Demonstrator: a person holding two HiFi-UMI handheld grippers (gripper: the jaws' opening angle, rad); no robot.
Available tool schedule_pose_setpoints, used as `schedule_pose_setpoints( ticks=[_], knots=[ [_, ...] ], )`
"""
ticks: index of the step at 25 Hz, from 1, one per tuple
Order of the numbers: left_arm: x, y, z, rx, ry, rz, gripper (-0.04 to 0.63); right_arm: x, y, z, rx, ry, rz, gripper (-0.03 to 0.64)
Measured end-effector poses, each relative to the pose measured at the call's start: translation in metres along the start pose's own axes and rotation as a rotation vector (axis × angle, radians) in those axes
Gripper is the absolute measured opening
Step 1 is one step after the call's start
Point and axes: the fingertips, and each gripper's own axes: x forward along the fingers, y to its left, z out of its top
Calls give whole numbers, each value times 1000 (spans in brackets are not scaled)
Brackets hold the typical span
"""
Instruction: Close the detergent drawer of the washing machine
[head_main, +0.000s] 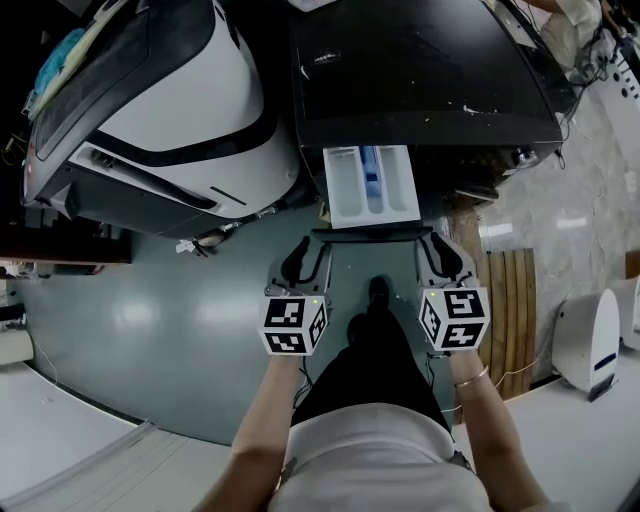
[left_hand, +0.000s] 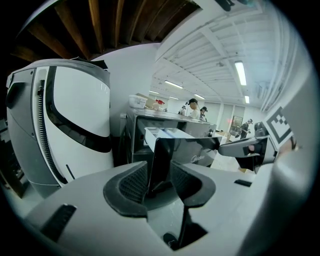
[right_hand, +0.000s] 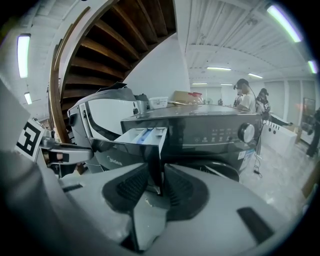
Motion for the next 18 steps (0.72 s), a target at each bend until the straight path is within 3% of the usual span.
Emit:
schedule_pose_setpoints(
  ticks=[18],
  knots=[
    [12,-3,-1,-1,22,-1,132,6,2,2,-41,8,6,87]
  ],
)
